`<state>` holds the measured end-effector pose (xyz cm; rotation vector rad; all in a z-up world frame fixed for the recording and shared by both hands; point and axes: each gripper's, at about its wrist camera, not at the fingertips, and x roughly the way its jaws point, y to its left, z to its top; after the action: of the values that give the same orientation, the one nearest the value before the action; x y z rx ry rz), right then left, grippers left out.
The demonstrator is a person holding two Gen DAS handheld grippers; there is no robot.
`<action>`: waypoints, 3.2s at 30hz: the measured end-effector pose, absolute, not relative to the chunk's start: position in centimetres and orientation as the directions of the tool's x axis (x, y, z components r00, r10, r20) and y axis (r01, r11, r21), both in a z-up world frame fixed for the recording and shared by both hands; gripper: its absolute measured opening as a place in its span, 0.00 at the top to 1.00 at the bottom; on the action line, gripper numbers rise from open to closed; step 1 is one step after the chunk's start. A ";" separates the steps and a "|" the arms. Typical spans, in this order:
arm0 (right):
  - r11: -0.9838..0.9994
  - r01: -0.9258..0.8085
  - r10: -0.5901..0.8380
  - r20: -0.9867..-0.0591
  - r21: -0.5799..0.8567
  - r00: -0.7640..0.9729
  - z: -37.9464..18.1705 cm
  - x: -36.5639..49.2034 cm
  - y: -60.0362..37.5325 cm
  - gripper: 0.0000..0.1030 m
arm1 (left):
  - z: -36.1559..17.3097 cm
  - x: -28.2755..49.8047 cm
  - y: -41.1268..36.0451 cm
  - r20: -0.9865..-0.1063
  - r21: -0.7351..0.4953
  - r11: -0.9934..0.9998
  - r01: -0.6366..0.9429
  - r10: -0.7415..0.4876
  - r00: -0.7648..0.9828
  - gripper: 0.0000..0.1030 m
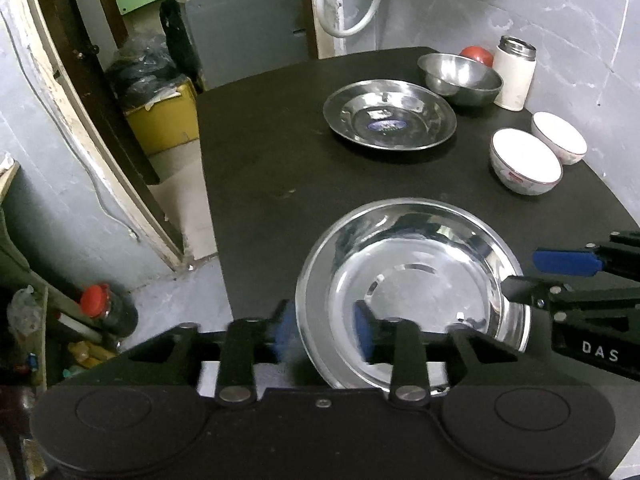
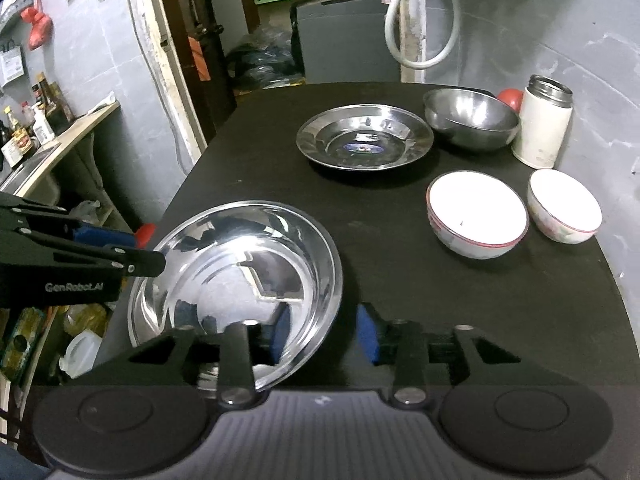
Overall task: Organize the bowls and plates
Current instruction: 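Lower the plate onto the table and open both grippers, then move both grippers to the steel plate with the blue logo, then close the left gripper on the logo plate rim while the right gripper closes beside it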
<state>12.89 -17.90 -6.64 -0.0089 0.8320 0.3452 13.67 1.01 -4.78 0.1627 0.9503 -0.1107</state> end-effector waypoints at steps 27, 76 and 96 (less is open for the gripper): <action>0.958 -0.176 0.288 -0.718 0.228 0.633 -7.3 13.0 -18.2 0.02 | -4.5 15.7 3.8 -0.787 0.193 0.975 0.112 0.085 0.611 0.06; 0.987 -0.085 0.155 -0.698 0.133 0.699 -7.6 32.7 -19.3 0.26 | -8.4 38.4 1.0 -0.795 -0.081 0.986 0.146 -0.152 0.587 0.25; 0.984 -0.056 0.163 -0.729 0.168 0.665 -8.7 33.1 -19.7 0.74 | -8.9 37.4 0.2 -0.798 -0.137 0.968 0.209 -0.233 0.555 0.79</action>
<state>33.12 -19.71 -8.73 0.1351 0.8352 0.1240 37.42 0.18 -8.86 -0.0272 0.9467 -0.2613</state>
